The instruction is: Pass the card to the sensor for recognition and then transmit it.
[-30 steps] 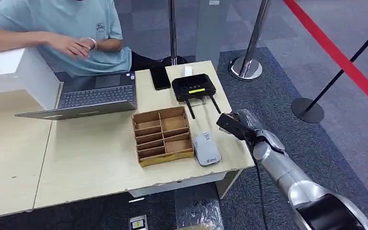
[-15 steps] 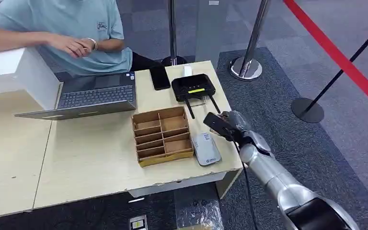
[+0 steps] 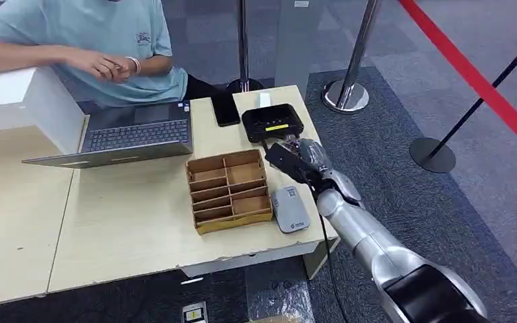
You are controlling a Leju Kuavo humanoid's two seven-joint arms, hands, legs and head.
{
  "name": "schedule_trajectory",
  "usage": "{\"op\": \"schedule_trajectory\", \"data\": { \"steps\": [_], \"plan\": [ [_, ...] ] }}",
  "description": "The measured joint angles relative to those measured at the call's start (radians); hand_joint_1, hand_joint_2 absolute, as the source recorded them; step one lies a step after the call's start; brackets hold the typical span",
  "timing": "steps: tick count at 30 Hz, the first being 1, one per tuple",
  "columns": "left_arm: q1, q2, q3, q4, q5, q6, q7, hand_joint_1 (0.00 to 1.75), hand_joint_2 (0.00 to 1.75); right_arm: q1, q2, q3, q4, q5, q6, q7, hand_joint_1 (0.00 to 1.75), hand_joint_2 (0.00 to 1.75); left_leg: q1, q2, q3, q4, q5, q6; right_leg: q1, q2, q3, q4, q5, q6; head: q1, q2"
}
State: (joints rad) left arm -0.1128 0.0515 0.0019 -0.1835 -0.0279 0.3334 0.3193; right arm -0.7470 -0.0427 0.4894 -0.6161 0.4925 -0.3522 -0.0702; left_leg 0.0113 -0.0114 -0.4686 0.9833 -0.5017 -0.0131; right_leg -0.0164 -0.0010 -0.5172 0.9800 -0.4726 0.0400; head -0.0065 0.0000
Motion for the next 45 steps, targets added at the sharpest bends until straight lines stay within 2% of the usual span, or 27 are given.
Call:
{"op": "schedule_trajectory", "data": {
  "steps": [3,14,25,39,45],
  "plan": [
    [0.000,0.000,0.000,0.000,0.002,0.001,0.000,0.00,0.00,0.000,0.001,0.003,-0.021,0.007,0.035,0.024,1.75,1.75,0.000,0.000,0.000,0.000,0.000,0.000,0.000,0.000,0.000,0.000,0.000,0.000,0.000,0.000],
    [0.001,0.000,0.001,0.000,0.005,0.004,0.001,0.00,0.00,0.008,-0.001,0.026,-0.041,0.032,0.066,0.071,1.75,1.75,0.000,0.000,0.001,0.000,0.000,0.000,0.000,0.000,0.000,0.000,0.000,0.000,0.000,0.000],
    [0.002,0.000,0.003,0.000,0.011,0.009,0.001,0.00,0.00,0.073,-0.036,0.049,-0.110,0.041,0.108,0.134,1.75,1.75,0.000,0.000,0.000,0.000,0.000,0.000,0.000,0.000,0.000,0.000,0.000,0.000,0.000,0.000],
    [0.002,0.000,0.010,0.000,0.014,0.015,0.001,0.00,0.00,0.098,-0.039,0.065,-0.123,0.041,0.110,0.136,1.75,1.75,0.000,0.000,0.000,0.000,0.000,0.000,0.000,0.000,0.000,0.000,0.000,0.000,0.000,0.000],
    [0.001,0.000,0.012,0.000,0.015,0.015,0.002,0.00,0.00,0.102,-0.017,0.080,-0.095,0.037,0.100,0.122,1.75,1.75,0.000,0.001,0.000,0.000,0.000,0.000,0.000,0.000,0.000,0.000,0.000,0.000,0.000,0.000]
  ]
}}
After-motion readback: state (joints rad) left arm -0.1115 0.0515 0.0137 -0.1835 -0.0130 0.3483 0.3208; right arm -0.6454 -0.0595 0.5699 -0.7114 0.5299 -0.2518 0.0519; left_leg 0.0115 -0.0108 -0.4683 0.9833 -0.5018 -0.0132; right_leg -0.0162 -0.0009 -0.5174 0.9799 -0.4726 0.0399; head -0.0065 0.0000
